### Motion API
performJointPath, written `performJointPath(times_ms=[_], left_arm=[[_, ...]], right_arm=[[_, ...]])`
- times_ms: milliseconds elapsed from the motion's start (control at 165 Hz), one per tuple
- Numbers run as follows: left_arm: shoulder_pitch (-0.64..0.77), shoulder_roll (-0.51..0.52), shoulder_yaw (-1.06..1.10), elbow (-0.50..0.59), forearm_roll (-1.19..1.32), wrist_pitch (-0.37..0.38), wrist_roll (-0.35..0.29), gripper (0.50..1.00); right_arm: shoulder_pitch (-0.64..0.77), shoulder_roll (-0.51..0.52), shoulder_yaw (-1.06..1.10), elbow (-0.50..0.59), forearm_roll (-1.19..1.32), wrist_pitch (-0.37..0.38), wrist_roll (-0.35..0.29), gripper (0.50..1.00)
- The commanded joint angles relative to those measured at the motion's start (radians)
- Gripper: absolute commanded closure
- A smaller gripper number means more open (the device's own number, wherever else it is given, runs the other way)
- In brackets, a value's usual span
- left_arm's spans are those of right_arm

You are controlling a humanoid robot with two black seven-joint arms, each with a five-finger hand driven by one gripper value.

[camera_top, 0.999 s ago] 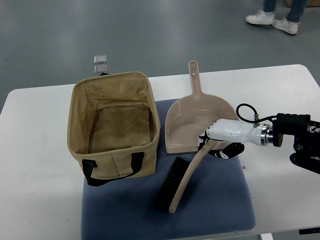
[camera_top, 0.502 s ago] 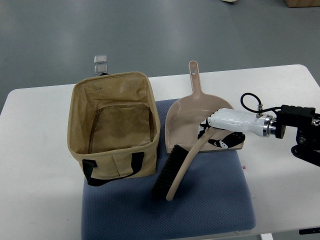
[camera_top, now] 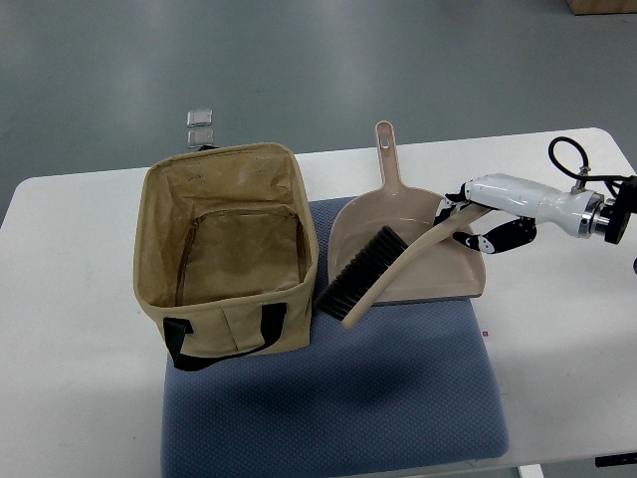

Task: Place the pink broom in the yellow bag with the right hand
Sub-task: 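Lift the brush with the right hand and swing it over the tan bag, then lower the brush into the tan bag and open the right hand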

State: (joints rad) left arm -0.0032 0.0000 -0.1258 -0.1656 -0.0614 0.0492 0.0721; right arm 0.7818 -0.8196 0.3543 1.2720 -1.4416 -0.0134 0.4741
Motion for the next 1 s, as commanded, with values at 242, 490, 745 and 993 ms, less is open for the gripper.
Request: performJointPath(times_ms=[242,490,745,993], left_arm=[[0.000,0.000,0.000,0.000,0.000,0.000,0.000,0.500],[0.000,0.000,0.000,0.000,0.000,0.000,0.000,0.500],[0.000,0.000,0.000,0.000,0.000,0.000,0.000,0.500],[0.000,0.000,0.000,0.000,0.000,0.000,0.000,0.500]], right_arm=[[0.043,-0.023,0.215,-0.109,0.007,0.141,-0.002,1.000],[0.186,0.053,0.242,-0.198,0.001,0.204,-0.014,1.000],[0.310,0.247,0.224,-0.267,-0.014,0.242,-0.018,1.000],[0.367,0.425,0.126,-0.341,-0.020,0.231,-0.022,1.000]])
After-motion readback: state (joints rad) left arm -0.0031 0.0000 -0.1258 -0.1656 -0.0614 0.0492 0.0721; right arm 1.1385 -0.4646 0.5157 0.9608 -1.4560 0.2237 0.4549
